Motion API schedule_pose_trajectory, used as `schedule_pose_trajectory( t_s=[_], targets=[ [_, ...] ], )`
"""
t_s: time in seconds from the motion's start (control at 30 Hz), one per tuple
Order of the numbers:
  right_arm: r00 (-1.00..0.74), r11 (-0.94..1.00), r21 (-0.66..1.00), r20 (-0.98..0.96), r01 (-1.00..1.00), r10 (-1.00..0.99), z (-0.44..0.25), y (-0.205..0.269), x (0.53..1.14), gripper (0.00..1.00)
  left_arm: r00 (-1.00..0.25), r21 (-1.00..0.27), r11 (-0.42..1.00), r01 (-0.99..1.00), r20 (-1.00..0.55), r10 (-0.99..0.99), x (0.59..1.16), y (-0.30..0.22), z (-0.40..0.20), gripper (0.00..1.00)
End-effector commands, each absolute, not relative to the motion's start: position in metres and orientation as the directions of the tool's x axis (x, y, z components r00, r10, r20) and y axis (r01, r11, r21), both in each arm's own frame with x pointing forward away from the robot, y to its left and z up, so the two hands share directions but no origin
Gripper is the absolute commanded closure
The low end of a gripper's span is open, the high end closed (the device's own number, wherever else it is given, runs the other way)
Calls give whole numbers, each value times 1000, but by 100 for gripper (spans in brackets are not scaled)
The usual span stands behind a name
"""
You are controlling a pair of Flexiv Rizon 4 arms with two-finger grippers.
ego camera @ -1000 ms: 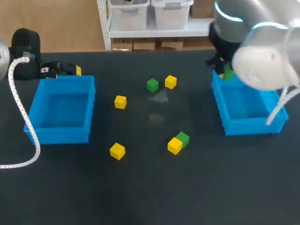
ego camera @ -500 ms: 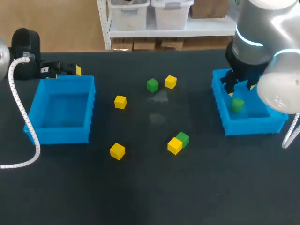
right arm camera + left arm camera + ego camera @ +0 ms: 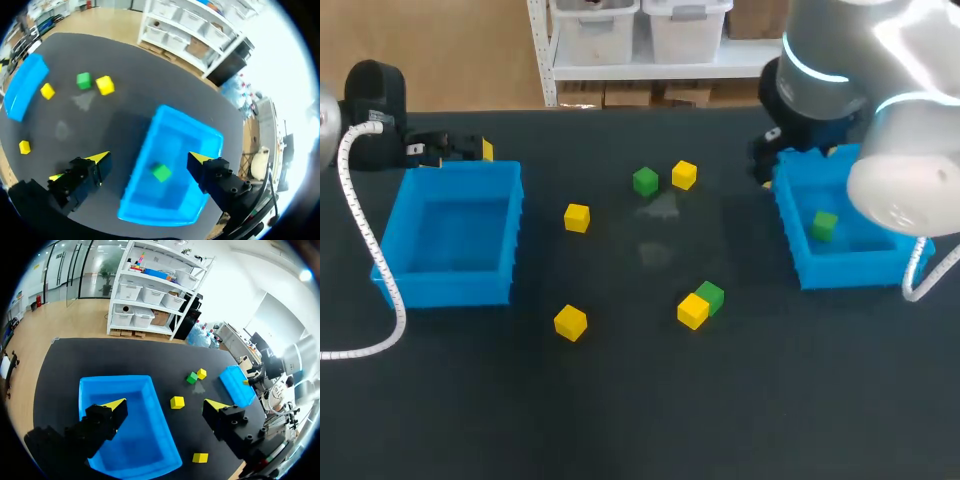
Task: Put the green cubes in the right bin and the yellow cubes in the left bin.
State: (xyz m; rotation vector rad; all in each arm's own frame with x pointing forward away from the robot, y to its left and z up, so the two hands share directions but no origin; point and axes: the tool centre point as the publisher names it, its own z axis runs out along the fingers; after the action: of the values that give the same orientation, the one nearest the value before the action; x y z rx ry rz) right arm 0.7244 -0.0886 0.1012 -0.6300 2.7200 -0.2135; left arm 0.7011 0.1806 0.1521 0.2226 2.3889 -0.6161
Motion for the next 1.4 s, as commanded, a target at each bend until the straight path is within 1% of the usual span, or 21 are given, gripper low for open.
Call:
schedule_pose_trajectory(
  t_s=[0.03, 0.37, 0.6, 1.07, 1.4],
  targets=[
    [-831, 873, -233, -278, -429, -482, 99, -62, 734, 0, -768, -380, 869, 316, -640, 0, 701, 183, 150, 0],
    [-724, 772, -242, -268, -587, -635, 92, 17, 767, 0, -768, -380, 869, 316, -640, 0, 701, 183, 150, 0],
    [-702, 746, -209, -253, -632, -666, 82, 55, 790, 0, -768, -380, 869, 316, -640, 0, 701, 183, 150, 0],
    [-700, 731, -156, -213, -664, -681, 44, 107, 826, 0, -768, -380, 869, 316, -640, 0, 701, 183, 150, 0],
    [-709, 729, -145, -171, -668, -684, 13, 113, 845, 0, -768, -380, 869, 316, -640, 0, 701, 183, 150, 0]
  ],
)
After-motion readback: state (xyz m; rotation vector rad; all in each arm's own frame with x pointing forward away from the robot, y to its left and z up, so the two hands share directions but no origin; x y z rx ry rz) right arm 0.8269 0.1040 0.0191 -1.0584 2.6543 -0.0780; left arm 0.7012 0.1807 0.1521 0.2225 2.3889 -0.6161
